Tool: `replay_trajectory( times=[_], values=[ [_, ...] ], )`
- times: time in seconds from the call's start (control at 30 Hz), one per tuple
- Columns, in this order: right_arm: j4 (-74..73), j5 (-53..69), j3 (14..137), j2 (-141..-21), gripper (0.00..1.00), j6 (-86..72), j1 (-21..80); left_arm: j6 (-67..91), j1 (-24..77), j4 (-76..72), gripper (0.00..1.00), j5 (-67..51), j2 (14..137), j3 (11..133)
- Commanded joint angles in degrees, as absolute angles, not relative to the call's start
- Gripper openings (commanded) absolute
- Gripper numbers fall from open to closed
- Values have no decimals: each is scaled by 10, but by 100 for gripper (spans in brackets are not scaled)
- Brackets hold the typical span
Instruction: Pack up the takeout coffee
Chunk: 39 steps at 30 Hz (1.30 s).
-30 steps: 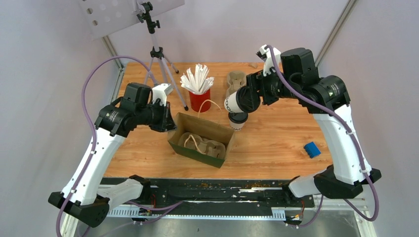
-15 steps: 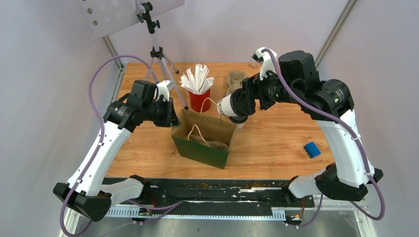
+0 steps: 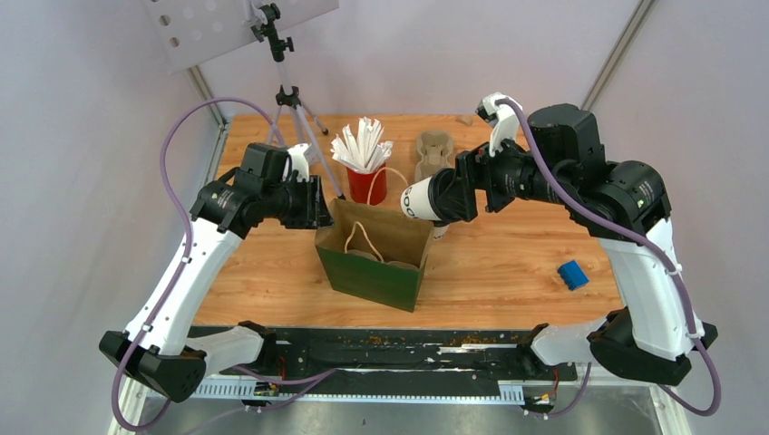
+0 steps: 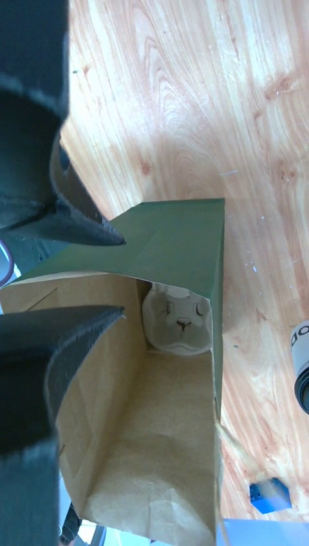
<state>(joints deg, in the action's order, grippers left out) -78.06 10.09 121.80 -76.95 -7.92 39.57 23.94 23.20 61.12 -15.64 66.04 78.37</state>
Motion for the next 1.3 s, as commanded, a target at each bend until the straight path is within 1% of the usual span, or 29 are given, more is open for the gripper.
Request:
replay_trajectory(
  times=[0.0, 0.23, 0.3, 0.57, 0.7, 0.87, 0.93, 0.97, 1.0, 1.03, 1.07, 1.1, 1.17, 1.27],
  values=[
    [-736, 101, 1201, -747, 71, -112, 416, 242, 230, 621, 51, -140, 663, 828],
    [-720, 89, 1196, -753, 71, -133, 468, 229, 230, 641, 62, -127, 664, 839],
    [-715, 85, 1190, -754, 71, -134, 478, 226, 230, 643, 63, -122, 662, 837],
    [-737, 100, 1173, -781, 71, -83, 482, 213, 230, 641, 63, -103, 670, 836],
    [-721, 109, 1153, -789, 71, -77, 486, 207, 230, 629, 63, -113, 688, 846],
    [-711, 87, 1128, -800, 71, -49, 503, 192, 231, 613, 61, -130, 708, 843],
    [-706, 77, 1112, -805, 71, -33, 513, 192, 230, 603, 57, -130, 711, 841],
    [-705, 65, 1109, -809, 71, -26, 519, 191, 230, 599, 51, -130, 713, 843],
    [-708, 51, 1112, -816, 71, -19, 526, 190, 230, 595, 38, -131, 711, 848],
    [-710, 39, 1114, -822, 71, -12, 532, 188, 230, 587, 28, -131, 708, 851],
    [-708, 29, 1117, -828, 71, -4, 540, 185, 230, 575, 20, -131, 701, 852],
    [-706, 19, 1121, -833, 71, 11, 548, 184, 231, 557, 15, -131, 691, 846],
    [-704, -11, 1133, -848, 70, 35, 570, 185, 230, 514, 10, -133, 665, 826],
    [-699, -59, 1148, -867, 70, 67, 599, 192, 230, 452, 8, -149, 621, 780]
  ],
)
